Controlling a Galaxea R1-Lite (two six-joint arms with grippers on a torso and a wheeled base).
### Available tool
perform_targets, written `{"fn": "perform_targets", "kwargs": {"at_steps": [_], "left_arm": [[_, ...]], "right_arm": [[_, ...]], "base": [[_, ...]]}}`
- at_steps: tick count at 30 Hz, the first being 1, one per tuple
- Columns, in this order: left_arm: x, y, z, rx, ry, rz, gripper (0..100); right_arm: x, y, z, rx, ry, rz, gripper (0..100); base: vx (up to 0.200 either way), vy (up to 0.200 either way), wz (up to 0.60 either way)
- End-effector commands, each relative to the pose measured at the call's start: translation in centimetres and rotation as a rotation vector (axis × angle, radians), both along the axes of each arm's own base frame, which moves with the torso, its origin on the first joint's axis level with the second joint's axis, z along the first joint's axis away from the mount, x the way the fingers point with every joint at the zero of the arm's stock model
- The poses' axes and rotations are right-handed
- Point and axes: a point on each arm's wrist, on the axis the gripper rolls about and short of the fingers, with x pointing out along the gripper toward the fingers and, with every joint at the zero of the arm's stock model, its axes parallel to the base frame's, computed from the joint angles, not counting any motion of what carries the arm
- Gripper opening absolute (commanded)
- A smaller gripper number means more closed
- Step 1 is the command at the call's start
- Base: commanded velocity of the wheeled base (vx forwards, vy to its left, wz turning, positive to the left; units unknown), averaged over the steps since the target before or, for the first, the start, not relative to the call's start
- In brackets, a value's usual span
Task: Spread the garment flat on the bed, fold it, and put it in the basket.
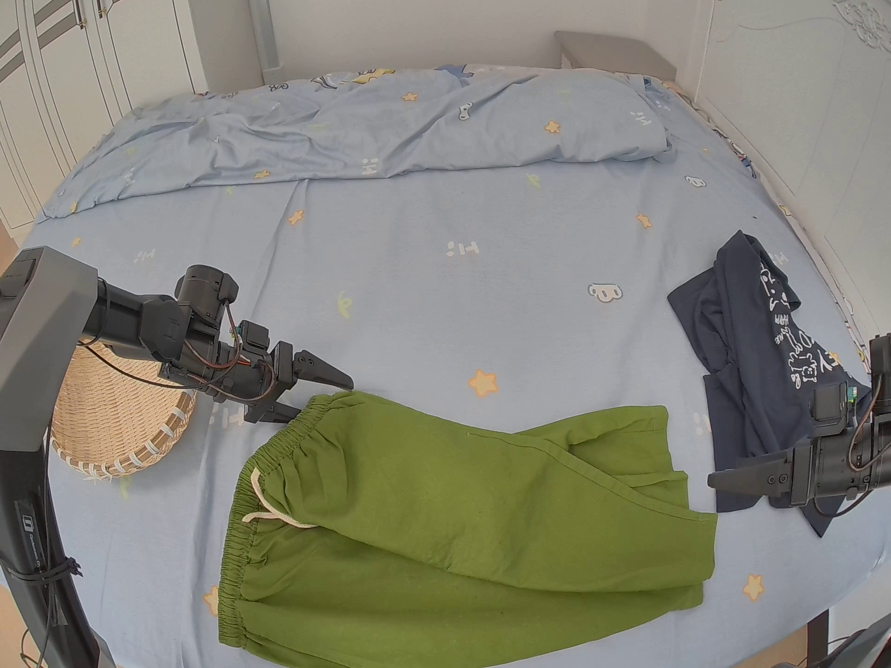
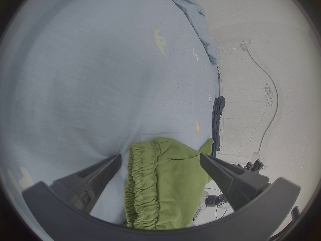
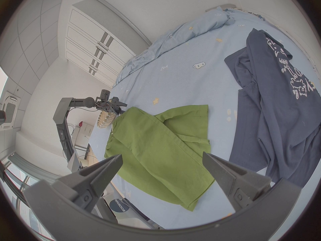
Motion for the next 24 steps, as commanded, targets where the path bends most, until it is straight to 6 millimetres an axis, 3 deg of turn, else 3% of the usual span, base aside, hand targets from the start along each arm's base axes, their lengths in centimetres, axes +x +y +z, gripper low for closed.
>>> {"fn": "perform_targets", "kwargs": {"at_steps": [1, 13, 18, 24], "left_arm": [[0.1, -0.1, -0.6, 0.004, 0.018, -0.001, 0], [-0.2, 0.1, 0.1, 0.002, 0.01, 0.005, 0], [-1.5, 0.5, 3.1, -0.002, -0.049, 0.011, 0], [-2.8, 1.0, 5.2, -0.004, -0.098, 0.021, 0]], "right_arm": [[0.0, 0.1, -0.1, 0.001, 0.005, 0.007, 100], [-0.1, 0.1, -0.2, 0.001, 0.007, 0.009, 100], [0.0, 0.1, -0.2, 0.0, 0.007, 0.003, 100], [-0.2, 0.0, -0.4, 0.001, 0.018, 0.002, 100]], "base": [[0.0, 0.0, 0.0], [0.0, 0.0, 0.0], [0.0, 0.0, 0.0], [0.0, 0.0, 0.0]]}}
